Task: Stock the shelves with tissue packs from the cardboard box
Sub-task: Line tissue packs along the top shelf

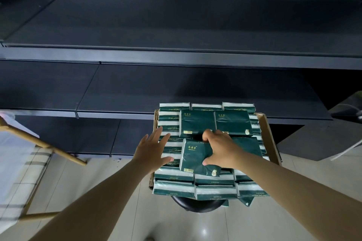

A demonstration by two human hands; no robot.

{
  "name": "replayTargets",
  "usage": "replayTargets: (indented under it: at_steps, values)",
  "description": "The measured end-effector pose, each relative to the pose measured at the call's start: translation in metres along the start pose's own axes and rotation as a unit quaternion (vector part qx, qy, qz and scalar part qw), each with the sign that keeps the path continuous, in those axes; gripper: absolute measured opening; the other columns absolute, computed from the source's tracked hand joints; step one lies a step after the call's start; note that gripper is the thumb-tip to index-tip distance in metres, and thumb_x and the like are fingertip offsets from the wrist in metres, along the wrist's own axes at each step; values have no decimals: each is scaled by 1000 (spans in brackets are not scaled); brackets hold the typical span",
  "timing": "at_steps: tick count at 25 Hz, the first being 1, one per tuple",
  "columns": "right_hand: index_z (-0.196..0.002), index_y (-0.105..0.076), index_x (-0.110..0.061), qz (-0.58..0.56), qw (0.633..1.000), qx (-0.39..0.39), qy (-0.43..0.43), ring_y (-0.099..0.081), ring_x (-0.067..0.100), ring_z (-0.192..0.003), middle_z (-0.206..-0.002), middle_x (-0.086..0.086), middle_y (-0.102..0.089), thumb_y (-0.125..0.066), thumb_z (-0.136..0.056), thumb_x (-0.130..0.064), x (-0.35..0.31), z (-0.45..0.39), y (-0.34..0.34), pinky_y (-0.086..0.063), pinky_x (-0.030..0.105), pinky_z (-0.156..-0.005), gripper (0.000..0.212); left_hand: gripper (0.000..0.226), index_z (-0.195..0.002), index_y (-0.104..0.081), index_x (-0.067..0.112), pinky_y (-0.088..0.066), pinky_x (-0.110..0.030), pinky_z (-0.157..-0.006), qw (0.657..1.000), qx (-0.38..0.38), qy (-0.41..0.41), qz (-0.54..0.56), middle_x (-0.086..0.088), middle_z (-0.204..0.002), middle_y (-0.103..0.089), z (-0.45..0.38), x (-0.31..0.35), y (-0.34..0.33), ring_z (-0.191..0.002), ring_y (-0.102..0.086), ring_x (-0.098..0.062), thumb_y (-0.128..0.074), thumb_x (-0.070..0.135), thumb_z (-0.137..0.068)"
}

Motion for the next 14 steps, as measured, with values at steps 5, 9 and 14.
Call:
replayTargets:
  at_steps: [5, 9, 14]
  values:
    - [-98, -37, -23, -83, 996, 16, 3, -47, 16, -82, -100, -1, -51, -73, -79, -20, -6, 16, 19, -39, 29, -70, 41, 83, -151, -15, 24, -15, -39, -115, 999, 28, -14, 16, -4, -159, -2, 16, 6, 39, -144, -15, -24, -56, 56, -87]
    - [-97, -41, -23, -81, 990, 103, 48, -52, 16, -98, -105, -7, -49, -72, -79, -16, -30, 36, 90, -45, 34, -86, 36, 88, -151, -15, 23, -15, -36, -115, 995, 80, -55, 6, -3, -159, -5, 29, 19, 112, -144, -14, -23, -57, 61, -83]
    - [-99, -45, -25, -33, 970, 209, 123, -51, 12, -100, -105, -12, -48, -71, -80, -16, -86, 74, 215, -43, 31, -89, 33, 88, -149, -23, 18, -18, -35, -114, 968, 227, -101, -29, -7, -156, -19, 49, 49, 258, -143, -19, -23, -59, 61, -81]
Point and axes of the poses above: each hand's wrist, its own z-axis away from the middle knuckle, its own y-axis out of the back of the hand, x = y × z, the point moved 10 cm from there along -z, towards the middle knuckle
